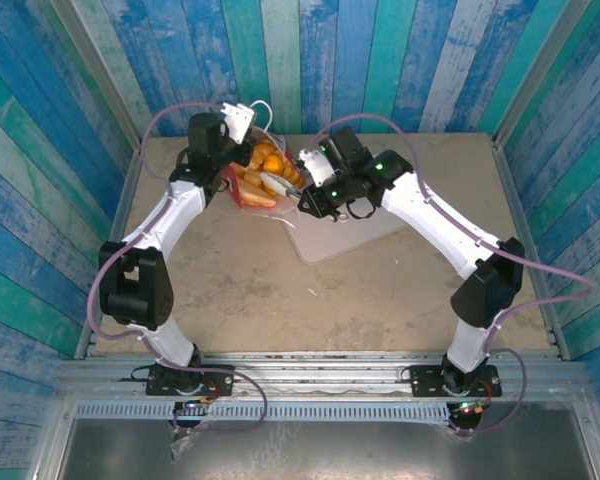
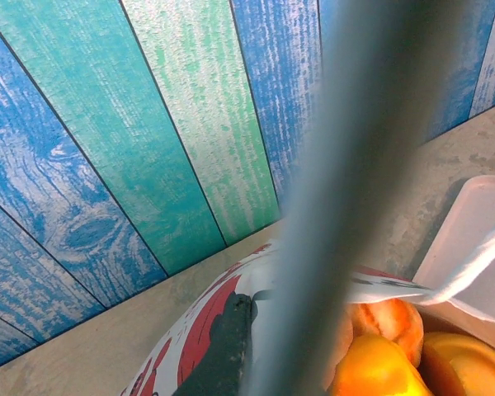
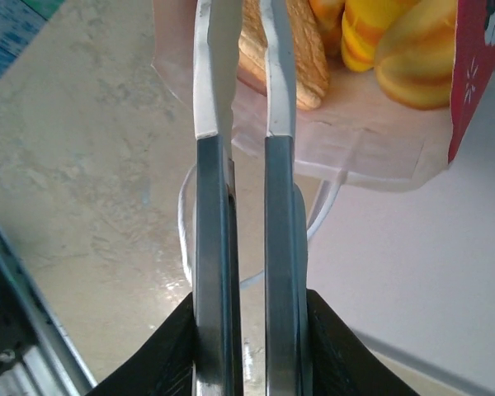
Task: Take the fake bread out of the paper bag
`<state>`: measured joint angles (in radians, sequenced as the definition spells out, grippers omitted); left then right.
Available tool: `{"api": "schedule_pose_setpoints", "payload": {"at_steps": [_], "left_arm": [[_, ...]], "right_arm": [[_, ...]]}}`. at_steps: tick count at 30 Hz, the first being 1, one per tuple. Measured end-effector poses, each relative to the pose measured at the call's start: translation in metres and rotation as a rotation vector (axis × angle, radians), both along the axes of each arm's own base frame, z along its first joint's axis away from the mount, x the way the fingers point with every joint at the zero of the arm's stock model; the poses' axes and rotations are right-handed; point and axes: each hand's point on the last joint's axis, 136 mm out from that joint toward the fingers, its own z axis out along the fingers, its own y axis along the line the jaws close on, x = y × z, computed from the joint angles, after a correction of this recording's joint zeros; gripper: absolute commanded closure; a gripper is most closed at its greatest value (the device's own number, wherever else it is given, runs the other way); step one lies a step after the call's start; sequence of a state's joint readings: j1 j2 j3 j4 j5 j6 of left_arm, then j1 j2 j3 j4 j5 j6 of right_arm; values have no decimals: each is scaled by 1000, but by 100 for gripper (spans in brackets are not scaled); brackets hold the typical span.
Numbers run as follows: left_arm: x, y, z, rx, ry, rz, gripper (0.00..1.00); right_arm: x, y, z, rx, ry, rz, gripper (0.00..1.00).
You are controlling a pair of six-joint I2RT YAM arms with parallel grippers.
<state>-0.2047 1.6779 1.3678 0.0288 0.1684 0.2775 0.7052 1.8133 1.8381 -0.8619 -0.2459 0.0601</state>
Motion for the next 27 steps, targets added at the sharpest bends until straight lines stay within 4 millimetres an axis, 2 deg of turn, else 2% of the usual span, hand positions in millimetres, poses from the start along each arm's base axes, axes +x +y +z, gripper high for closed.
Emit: {"api": "schedule_pose_setpoints", "payload": {"at_steps": [7,15,27], "left_arm": [[-1,-2,-1,9,0,-14,100],[-1,-2,-1,10,0,-15,100],[-1,-2,-1,11,0,-14,100]], "right_arm": [[14,5,-20,-127,-52,53,66],[19,2,-36,-217,-79,101,63],[16,5,-39,-244,-108,167,60]]}}
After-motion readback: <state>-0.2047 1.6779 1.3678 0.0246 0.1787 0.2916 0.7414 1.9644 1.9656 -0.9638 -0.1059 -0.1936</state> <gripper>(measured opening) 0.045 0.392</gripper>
